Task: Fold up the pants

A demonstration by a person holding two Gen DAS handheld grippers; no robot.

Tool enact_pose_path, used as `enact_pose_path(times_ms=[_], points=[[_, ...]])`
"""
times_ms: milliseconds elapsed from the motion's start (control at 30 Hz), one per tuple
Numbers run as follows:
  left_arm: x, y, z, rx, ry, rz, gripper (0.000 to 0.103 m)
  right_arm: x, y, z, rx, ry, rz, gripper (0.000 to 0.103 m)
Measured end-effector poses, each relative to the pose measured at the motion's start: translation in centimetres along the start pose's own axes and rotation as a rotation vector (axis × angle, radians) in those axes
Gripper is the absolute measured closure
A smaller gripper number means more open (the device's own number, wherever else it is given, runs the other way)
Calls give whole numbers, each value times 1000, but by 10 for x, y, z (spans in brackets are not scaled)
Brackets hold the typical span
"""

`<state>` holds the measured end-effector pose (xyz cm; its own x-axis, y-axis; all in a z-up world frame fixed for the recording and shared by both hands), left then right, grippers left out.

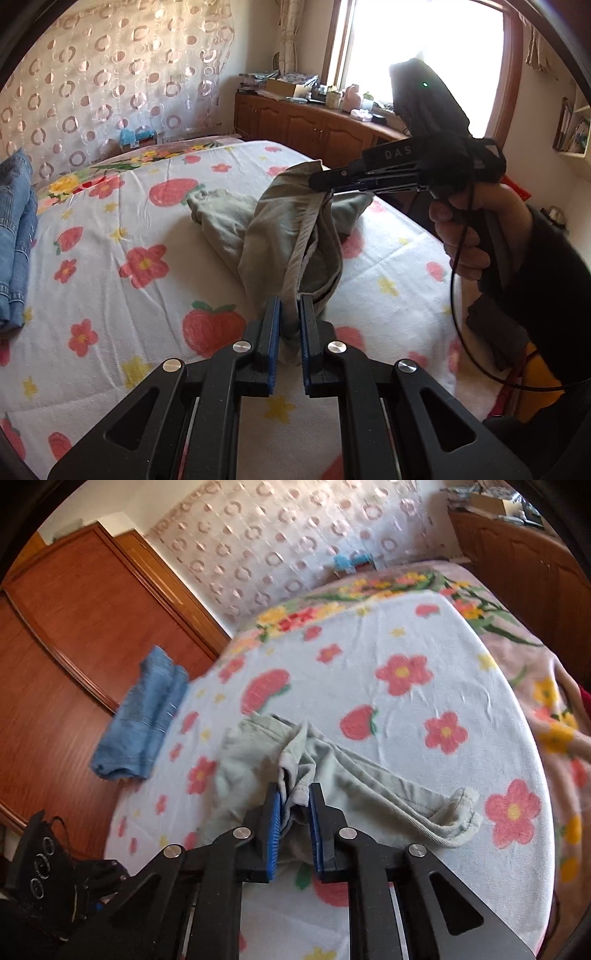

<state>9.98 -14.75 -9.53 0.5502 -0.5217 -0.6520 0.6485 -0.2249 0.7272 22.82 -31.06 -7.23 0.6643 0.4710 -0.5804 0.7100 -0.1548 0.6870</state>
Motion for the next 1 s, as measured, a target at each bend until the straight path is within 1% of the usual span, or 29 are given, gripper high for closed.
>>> enact_pose_path(times_ms=[33,200,267,500,567,700,767,833,933,1000], points=[[-6,4,1,-2,-7,14,92,-4,2,-4,-13,7,9,92],[-44,33,-3,4,19,124,92,-32,12,-30,-103,15,86,93],[-61,49,-8,6,41,179,92,-45,17,-41,-130,21,124,93],[-111,96,-18,33,94,325,93,-101,39,-95,-256,27,271,93],[-131,111,-20,39,105,383,93,-114,44,-110,-285,31,301,93],[-158,133,-27,58,132,462,93,-133,50,-136,-339,45,356,93],[-159,138,-35,56,149,472,93,-135,53,-146,-363,45,370,93],[-156,140,-46,56,168,470,93,-126,52,-149,-372,47,364,93],[-139,141,-67,49,194,451,93,-101,53,-141,-378,44,334,93],[-125,143,-83,35,182,434,93,-84,62,-132,-373,32,309,93]])
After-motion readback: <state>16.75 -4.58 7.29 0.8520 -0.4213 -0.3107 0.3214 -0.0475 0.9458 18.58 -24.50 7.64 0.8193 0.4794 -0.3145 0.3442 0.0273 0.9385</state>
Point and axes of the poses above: each gripper's, at about its wrist camera, not at the fingertips, and x roughly the way its jaws point, z to its right, y to its top, the point moved 8 cm from there along x, roughly the way its jaws point, and after that the axes turned 4 degrees about -x, right-handed, at the moved point
